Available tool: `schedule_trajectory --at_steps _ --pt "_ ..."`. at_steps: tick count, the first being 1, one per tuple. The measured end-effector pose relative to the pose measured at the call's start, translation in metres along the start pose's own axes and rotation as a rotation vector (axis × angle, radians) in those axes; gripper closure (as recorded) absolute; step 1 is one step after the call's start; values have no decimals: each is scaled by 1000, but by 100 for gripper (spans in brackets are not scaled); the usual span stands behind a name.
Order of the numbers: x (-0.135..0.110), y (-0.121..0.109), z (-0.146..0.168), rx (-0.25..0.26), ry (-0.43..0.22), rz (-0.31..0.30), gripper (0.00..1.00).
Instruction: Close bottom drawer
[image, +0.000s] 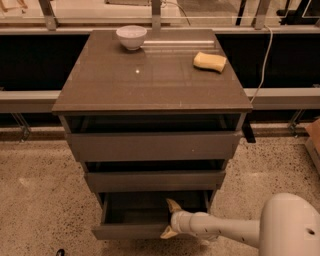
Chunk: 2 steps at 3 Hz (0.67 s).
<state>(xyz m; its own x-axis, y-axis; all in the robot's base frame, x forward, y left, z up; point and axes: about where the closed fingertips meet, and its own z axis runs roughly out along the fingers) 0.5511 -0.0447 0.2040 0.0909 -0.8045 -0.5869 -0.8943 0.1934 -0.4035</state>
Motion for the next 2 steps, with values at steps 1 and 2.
schedule_trajectory --at_steps 1,2 --pt "3 21 -17 -5 -58 13 8" --pt "1 44 -36 -5 -130 7 5"
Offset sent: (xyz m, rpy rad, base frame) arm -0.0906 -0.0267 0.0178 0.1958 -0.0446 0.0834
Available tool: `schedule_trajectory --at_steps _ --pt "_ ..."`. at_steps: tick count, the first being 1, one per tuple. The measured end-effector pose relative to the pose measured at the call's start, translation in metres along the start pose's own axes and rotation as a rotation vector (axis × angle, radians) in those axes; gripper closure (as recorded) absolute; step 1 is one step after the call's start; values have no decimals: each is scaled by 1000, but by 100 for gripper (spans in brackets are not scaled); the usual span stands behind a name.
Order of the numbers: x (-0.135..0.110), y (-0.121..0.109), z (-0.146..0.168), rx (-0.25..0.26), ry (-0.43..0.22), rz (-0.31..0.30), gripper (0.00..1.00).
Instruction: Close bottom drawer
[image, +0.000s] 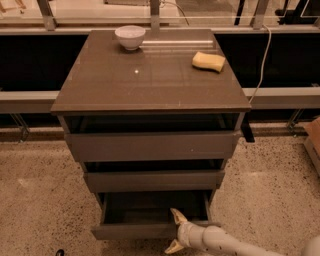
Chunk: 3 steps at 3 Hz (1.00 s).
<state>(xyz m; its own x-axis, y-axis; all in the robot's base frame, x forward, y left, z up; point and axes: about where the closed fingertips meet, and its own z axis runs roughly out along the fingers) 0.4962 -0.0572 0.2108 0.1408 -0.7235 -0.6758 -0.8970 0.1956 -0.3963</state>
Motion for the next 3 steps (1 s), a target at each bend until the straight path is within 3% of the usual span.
schedule_trajectory --at_steps 2,3 --pt "-10 28 -22 -21 -166 -67 47" --pt "-12 37 -15 -106 -239 -103 70"
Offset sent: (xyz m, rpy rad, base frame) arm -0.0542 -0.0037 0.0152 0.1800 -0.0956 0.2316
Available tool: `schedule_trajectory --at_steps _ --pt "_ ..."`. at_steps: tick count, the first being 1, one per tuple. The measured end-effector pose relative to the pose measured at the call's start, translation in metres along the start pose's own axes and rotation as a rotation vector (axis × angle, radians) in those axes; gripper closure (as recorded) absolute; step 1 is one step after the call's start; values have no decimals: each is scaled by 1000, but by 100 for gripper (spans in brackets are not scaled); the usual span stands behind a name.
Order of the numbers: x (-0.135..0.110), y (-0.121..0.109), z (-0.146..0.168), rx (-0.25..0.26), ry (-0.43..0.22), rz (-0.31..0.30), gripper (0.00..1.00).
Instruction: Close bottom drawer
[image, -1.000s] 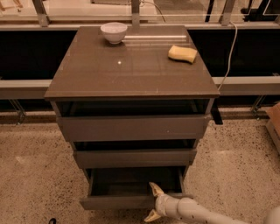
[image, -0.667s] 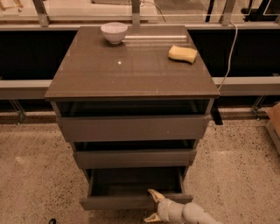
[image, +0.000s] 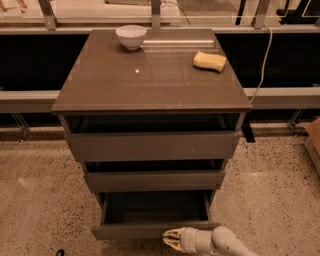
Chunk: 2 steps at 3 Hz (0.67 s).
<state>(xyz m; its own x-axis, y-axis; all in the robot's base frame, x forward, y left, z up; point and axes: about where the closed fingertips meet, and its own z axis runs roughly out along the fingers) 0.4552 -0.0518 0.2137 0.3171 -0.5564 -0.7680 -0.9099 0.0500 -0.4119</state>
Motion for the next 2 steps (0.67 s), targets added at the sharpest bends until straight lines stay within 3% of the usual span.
schedule_trajectory --at_steps 1,2 --pt "0 4 10 -69 -56 -38 94" --pt "6 7 17 -97 -81 -52 100"
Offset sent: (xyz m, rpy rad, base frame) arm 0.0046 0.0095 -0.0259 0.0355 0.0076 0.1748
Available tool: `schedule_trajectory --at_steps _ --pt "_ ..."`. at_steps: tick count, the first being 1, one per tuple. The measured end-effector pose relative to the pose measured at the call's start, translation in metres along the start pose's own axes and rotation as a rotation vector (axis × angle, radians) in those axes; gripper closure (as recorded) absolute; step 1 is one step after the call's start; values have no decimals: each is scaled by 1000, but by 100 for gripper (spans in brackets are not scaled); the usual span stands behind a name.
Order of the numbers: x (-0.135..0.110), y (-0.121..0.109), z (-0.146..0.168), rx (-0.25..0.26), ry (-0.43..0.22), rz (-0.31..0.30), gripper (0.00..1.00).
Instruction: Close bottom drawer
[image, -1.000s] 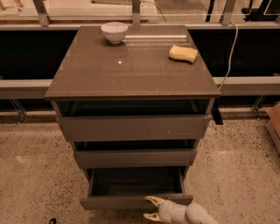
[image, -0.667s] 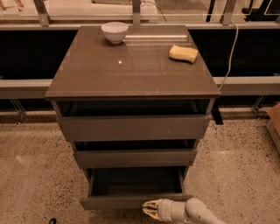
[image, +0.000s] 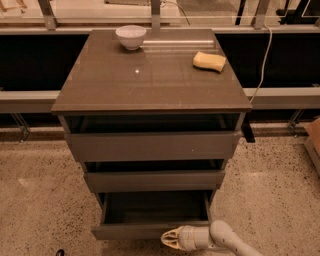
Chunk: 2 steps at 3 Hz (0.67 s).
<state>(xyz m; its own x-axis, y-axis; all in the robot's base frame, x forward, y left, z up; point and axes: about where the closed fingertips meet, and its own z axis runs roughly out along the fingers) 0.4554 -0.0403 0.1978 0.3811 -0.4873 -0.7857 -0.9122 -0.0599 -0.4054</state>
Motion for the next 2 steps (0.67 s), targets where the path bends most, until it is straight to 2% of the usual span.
schedule_trajectory --at_steps 1,2 --pt "4 4 4 68 4 -13 100" --pt "6 3 3 84 9 -13 100"
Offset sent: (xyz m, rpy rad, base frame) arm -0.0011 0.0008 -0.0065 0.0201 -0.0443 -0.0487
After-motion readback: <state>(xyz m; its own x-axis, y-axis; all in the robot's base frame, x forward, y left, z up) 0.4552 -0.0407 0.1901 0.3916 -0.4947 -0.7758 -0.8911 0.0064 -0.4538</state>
